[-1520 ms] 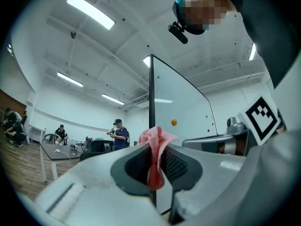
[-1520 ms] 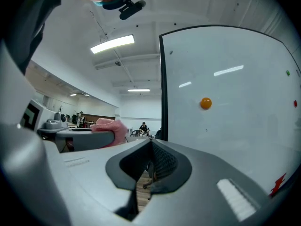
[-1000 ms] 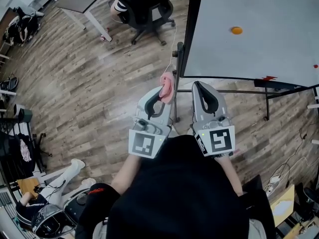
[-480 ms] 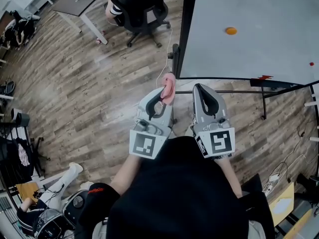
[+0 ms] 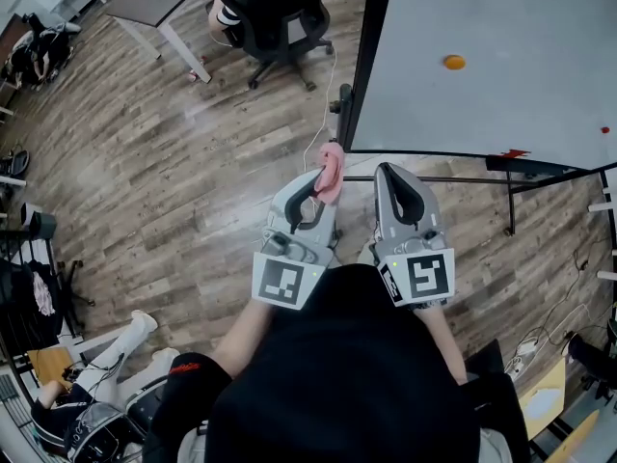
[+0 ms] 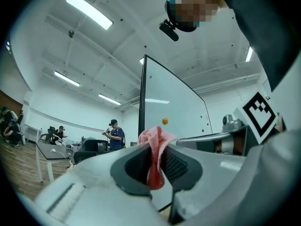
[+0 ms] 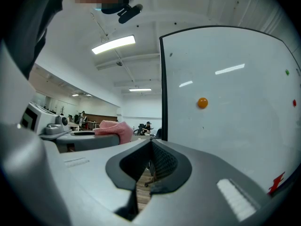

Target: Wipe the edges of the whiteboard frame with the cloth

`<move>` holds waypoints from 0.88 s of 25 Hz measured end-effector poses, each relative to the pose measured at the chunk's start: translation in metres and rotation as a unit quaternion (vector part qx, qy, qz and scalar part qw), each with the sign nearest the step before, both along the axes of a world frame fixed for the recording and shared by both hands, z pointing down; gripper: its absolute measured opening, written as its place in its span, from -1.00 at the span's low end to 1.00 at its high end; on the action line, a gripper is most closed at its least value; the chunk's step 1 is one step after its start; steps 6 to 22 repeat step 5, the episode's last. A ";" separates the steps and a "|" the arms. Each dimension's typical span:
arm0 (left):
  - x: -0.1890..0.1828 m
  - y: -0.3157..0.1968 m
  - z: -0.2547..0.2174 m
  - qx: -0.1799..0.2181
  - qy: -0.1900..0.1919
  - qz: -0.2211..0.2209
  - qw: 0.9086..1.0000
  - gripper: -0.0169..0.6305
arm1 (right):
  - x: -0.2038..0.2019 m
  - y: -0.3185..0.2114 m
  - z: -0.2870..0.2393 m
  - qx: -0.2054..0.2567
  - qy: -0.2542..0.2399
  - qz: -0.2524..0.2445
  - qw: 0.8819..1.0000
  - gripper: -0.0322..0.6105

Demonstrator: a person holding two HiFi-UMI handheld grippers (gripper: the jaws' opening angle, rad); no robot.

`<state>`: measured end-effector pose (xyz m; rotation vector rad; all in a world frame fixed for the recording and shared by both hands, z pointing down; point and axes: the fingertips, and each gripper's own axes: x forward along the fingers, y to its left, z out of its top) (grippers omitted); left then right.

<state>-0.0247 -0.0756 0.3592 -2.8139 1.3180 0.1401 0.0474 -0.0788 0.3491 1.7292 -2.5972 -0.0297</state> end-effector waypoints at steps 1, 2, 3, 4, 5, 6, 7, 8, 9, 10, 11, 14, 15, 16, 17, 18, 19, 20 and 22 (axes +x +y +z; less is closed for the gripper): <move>-0.001 -0.001 0.000 0.000 0.000 -0.001 1.000 -0.81 | -0.001 -0.001 0.001 -0.001 0.000 0.000 1.000 -0.90; -0.002 -0.002 0.000 0.000 0.001 -0.001 1.000 -0.81 | -0.002 -0.001 0.001 -0.001 0.001 0.000 1.000 -0.90; -0.003 -0.002 0.000 -0.001 0.002 -0.002 1.000 -0.81 | -0.003 -0.002 0.002 -0.002 0.001 0.000 1.000 -0.90; -0.004 -0.002 0.000 -0.001 0.002 -0.003 1.000 -0.81 | -0.004 -0.002 0.002 -0.002 0.001 0.000 1.000 -0.90; -0.005 -0.002 0.000 -0.002 0.003 -0.003 1.000 -0.81 | -0.004 -0.002 0.002 -0.002 0.000 0.000 1.000 -0.90; -0.005 -0.002 0.000 -0.002 0.003 -0.003 1.000 -0.81 | -0.004 -0.002 0.002 -0.002 0.000 0.000 1.000 -0.90; -0.005 -0.002 0.000 -0.002 0.003 -0.003 1.000 -0.81 | -0.004 -0.002 0.002 -0.002 0.000 0.000 1.000 -0.90; -0.005 -0.002 0.000 -0.002 0.003 -0.003 1.000 -0.81 | -0.004 -0.002 0.002 -0.002 0.000 0.000 1.000 -0.90; -0.005 -0.002 0.000 -0.002 0.003 -0.003 1.000 -0.81 | -0.004 -0.002 0.002 -0.002 0.000 0.000 1.000 -0.90; -0.005 -0.002 0.000 -0.002 0.003 -0.003 1.000 -0.81 | -0.004 -0.002 0.002 -0.002 0.000 0.000 1.000 -0.90; -0.005 -0.002 0.000 -0.002 0.003 -0.003 1.000 -0.81 | -0.004 -0.002 0.002 -0.002 0.000 0.000 1.000 -0.90; -0.005 -0.002 0.000 -0.002 0.003 -0.003 1.000 -0.81 | -0.004 -0.002 0.002 -0.002 0.000 0.000 1.000 -0.90; -0.005 -0.002 0.000 -0.002 0.003 -0.003 1.000 -0.81 | -0.004 -0.002 0.002 -0.002 0.000 0.000 1.000 -0.90; -0.005 -0.002 0.000 -0.002 0.003 -0.003 1.000 -0.81 | -0.004 -0.002 0.002 -0.002 0.000 0.000 1.000 -0.90; -0.005 -0.002 0.000 -0.002 0.003 -0.003 1.000 -0.81 | -0.004 -0.002 0.002 -0.002 0.000 0.000 1.000 -0.90; -0.005 -0.002 0.000 -0.002 0.003 -0.003 1.000 -0.81 | -0.004 -0.002 0.002 -0.002 0.000 0.000 1.000 -0.90; -0.005 -0.002 0.000 -0.002 0.003 -0.003 1.000 -0.81 | -0.004 -0.002 0.002 -0.002 0.000 0.000 1.000 -0.90; -0.005 -0.002 0.000 -0.002 0.003 -0.003 1.000 -0.81 | -0.004 -0.002 0.002 -0.002 0.000 0.000 1.000 -0.90; -0.005 -0.002 0.000 -0.002 0.003 -0.003 1.000 -0.81 | -0.004 -0.002 0.002 -0.002 0.000 0.000 1.000 -0.90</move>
